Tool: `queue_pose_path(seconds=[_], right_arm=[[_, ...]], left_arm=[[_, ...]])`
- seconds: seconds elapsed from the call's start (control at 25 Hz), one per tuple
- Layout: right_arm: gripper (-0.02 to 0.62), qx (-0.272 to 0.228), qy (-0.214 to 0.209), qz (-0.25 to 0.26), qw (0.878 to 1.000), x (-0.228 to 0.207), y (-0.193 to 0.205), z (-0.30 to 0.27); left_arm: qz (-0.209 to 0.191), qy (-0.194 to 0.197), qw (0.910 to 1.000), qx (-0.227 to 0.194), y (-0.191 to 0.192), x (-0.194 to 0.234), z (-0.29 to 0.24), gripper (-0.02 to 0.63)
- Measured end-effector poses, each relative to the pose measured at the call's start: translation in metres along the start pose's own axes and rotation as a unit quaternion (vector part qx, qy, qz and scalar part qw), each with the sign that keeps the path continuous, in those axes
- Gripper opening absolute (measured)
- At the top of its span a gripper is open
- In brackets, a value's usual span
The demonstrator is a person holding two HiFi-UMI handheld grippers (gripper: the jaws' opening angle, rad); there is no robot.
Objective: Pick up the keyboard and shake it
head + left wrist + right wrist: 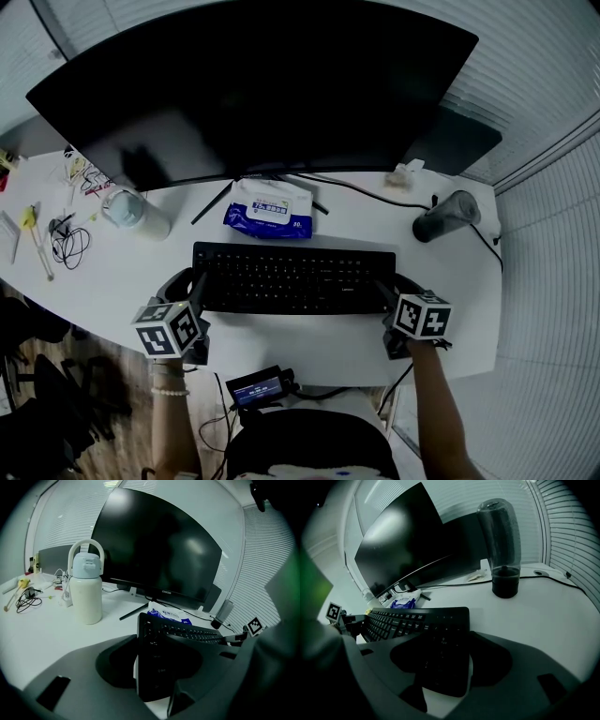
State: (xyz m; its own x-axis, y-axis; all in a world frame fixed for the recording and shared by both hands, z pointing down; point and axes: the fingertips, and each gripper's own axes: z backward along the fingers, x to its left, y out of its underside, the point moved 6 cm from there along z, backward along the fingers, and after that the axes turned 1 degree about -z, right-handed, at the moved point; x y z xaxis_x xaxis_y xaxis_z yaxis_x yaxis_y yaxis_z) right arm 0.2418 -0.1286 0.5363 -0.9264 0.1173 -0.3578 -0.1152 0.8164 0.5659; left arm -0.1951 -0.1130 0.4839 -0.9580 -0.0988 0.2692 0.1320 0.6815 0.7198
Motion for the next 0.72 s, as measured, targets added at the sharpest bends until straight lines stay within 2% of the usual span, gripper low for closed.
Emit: queue_pose_path(seconds=[0.28, 0.4, 0.72], right_arm=[[0.27, -0.04, 0.009, 0.001, 0.999, 0.005, -0.005, 0.015], [0.234, -0.071, 0.014, -0.006, 0.997, 0.005, -0.013, 0.025], [0.23, -0.122, 0.012, 0.02, 0.992, 0.017, -0.036, 0.047]], left_arm=[[-0.016, -0.001, 0.9997, -0.02, -0.007, -0.005, 0.006, 0.161], [-0.015, 0.005, 0.9991, -0.039, -0.011, -0.006, 0.01, 0.16], [-0.028, 0.017, 0.9955, -0.089, -0.029, -0.012, 0.026, 0.16]])
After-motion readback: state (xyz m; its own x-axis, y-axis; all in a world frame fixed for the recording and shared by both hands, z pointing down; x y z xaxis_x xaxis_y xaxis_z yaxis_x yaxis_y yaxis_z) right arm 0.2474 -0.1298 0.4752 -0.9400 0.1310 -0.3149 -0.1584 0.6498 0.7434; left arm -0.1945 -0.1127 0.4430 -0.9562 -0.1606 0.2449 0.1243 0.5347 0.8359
